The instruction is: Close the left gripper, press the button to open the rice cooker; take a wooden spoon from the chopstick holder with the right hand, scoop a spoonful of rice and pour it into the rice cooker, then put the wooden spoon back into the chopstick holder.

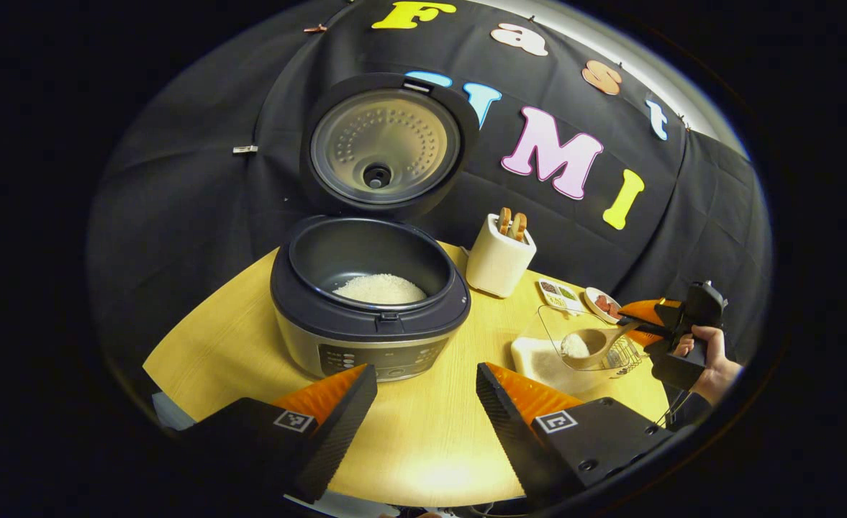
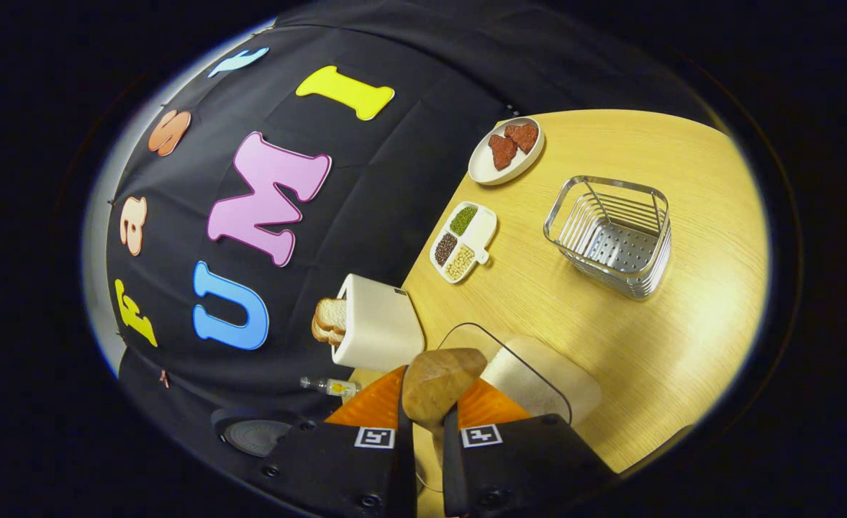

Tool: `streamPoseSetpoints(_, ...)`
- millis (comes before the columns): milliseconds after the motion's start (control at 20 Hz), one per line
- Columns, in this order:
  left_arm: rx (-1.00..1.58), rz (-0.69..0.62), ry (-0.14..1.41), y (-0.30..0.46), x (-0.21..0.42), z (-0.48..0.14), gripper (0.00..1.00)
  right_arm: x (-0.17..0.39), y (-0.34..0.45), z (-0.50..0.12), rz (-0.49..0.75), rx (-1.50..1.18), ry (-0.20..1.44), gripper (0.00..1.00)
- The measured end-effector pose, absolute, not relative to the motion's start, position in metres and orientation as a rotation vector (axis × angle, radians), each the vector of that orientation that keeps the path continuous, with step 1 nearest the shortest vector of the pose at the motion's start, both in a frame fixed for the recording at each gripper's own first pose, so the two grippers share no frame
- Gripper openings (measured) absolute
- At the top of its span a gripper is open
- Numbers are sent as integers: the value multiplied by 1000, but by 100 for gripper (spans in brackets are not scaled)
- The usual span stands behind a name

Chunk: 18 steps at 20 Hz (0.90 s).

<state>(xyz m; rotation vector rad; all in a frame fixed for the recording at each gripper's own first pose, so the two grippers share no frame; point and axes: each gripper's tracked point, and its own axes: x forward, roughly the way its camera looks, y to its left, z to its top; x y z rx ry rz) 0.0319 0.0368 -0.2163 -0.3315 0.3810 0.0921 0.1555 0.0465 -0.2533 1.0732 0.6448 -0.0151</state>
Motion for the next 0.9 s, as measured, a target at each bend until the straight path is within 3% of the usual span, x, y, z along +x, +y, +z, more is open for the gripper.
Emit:
streamPoseSetpoints(500, -310, 93, 348, 41, 25, -204, 96, 169, 52, -216, -1, 1198, 606, 19)
streamPoseSetpoints(900, -326, 123, 304, 58, 19, -189, 96, 189, 99, -169, 94, 1262, 604, 19)
